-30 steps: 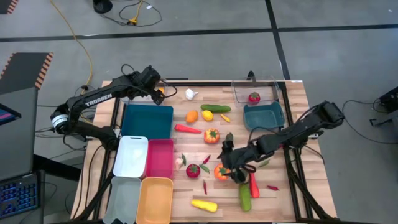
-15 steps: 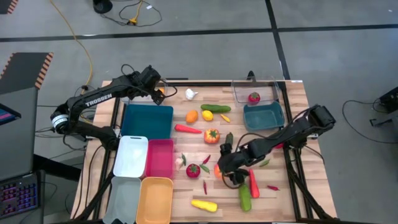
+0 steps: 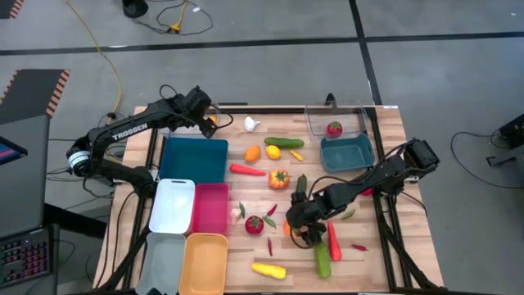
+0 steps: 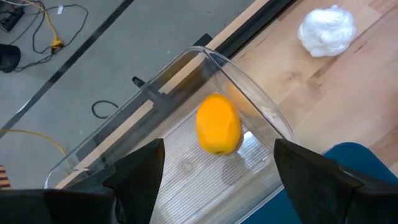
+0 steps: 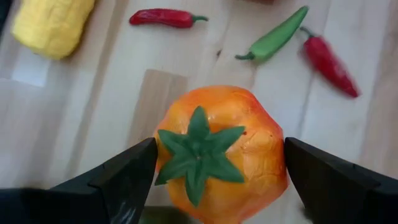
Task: Sort produce into baskets
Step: Put the bottom orange tomato into the right transparent bin
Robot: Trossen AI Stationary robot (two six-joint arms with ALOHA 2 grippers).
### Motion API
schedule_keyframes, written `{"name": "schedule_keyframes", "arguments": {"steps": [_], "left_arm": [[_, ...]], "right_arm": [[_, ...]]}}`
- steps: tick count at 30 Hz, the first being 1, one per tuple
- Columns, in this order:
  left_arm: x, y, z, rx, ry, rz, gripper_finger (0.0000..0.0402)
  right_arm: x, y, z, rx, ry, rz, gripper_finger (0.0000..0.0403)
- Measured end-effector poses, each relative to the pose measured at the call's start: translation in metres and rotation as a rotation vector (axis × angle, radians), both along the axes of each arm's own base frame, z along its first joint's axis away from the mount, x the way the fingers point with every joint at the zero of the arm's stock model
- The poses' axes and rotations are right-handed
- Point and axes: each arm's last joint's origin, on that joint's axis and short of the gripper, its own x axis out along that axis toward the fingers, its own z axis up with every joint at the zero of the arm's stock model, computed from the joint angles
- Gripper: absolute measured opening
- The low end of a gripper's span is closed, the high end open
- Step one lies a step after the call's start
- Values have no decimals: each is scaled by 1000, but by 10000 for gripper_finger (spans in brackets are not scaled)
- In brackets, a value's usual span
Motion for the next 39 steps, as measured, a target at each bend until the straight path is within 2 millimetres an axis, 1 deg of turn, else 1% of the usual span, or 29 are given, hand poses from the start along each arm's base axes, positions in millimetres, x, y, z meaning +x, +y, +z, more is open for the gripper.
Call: {"name": "schedule_keyframes", "arguments": {"steps": [6, 10, 14, 18, 22, 25, 34, 39], "left_arm": [[0, 0, 0, -1, -1, -1, 291], [0, 0, 0, -1, -1, -1, 291], [0, 0, 0, -1, -1, -1, 291], [0, 0, 0, -1, -1, -1, 291], [0, 0, 0, -1, -1, -1, 291], [0, 0, 0, -1, -1, -1, 291], [0, 0, 0, -1, -1, -1, 291], [0, 0, 0, -1, -1, -1, 291]], "right_arm": [[-1, 0, -1, 50, 41, -94, 373], [-2, -4, -2, 81, 82, -197, 372], [-1, -9, -2, 124, 118, -320, 363], [0, -15, -3, 145, 140, -388, 348], [1, -18, -3, 152, 144, -397, 333], [1, -18, -3, 152, 140, -397, 329], [3, -17, -3, 168, 124, -389, 345], [3, -17, -3, 170, 124, -388, 347]]}}
